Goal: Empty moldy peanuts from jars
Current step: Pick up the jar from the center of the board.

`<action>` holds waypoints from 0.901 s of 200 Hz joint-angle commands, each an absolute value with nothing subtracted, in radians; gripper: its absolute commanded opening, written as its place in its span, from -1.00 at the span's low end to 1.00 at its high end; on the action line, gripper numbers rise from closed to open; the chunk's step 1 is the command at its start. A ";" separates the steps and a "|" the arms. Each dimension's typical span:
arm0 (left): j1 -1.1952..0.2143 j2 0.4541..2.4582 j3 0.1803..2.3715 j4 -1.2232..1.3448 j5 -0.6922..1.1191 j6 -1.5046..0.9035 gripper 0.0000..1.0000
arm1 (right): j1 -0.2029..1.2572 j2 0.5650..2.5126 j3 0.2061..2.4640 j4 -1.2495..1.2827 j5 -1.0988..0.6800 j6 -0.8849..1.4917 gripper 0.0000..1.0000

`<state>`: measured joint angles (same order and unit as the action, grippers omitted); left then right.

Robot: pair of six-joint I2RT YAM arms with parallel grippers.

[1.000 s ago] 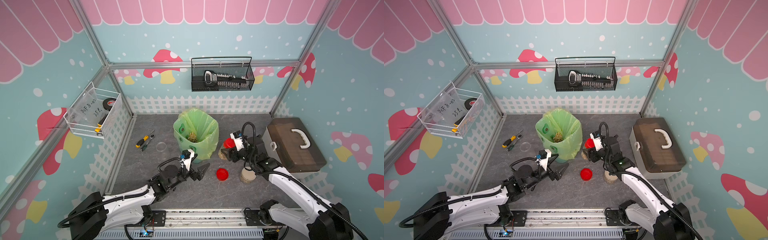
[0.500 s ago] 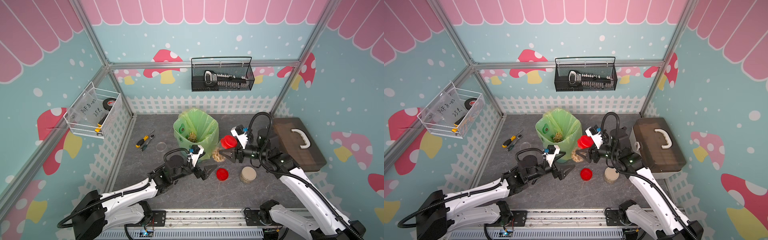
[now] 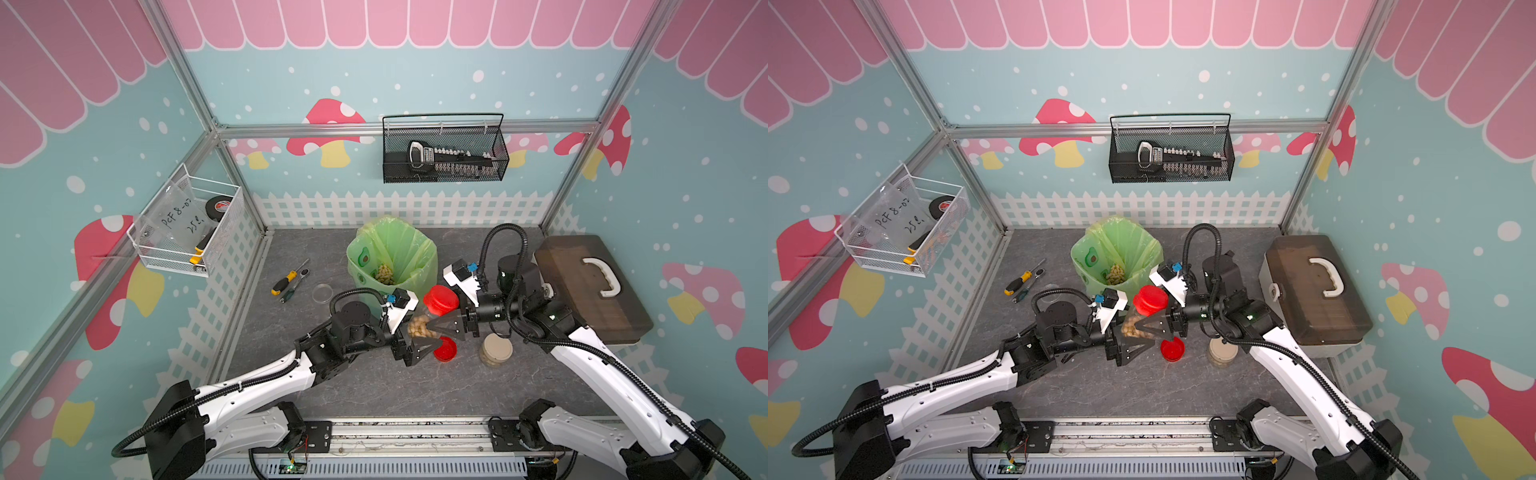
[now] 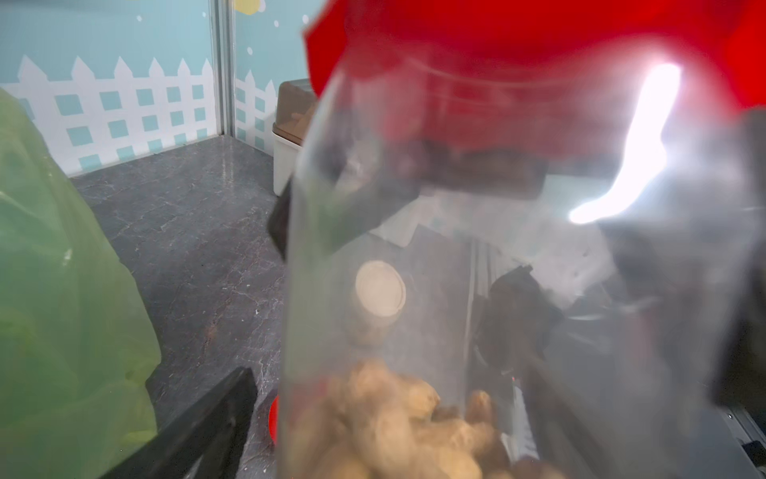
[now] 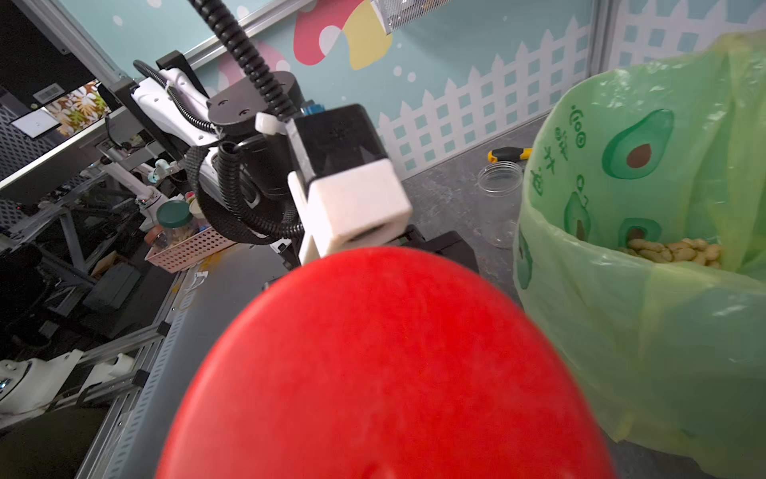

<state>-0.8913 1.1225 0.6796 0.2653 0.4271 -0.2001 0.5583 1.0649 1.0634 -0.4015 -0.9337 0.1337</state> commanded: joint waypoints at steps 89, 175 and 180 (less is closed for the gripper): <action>-0.884 1.054 0.643 0.276 0.405 -0.194 0.05 | 0.634 1.089 1.100 -0.438 -0.894 0.042 0.27; -0.877 0.992 0.574 0.410 0.429 -0.270 0.45 | 0.634 1.036 1.015 -0.246 -0.896 0.164 0.24; -0.877 0.992 0.574 0.411 0.432 -0.270 0.39 | 0.634 1.033 1.012 -0.236 -0.901 0.169 0.24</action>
<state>-0.8860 1.0080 0.5865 0.3599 0.4347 -0.2344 0.6331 1.0584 1.0328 -0.3172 -0.8677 0.1505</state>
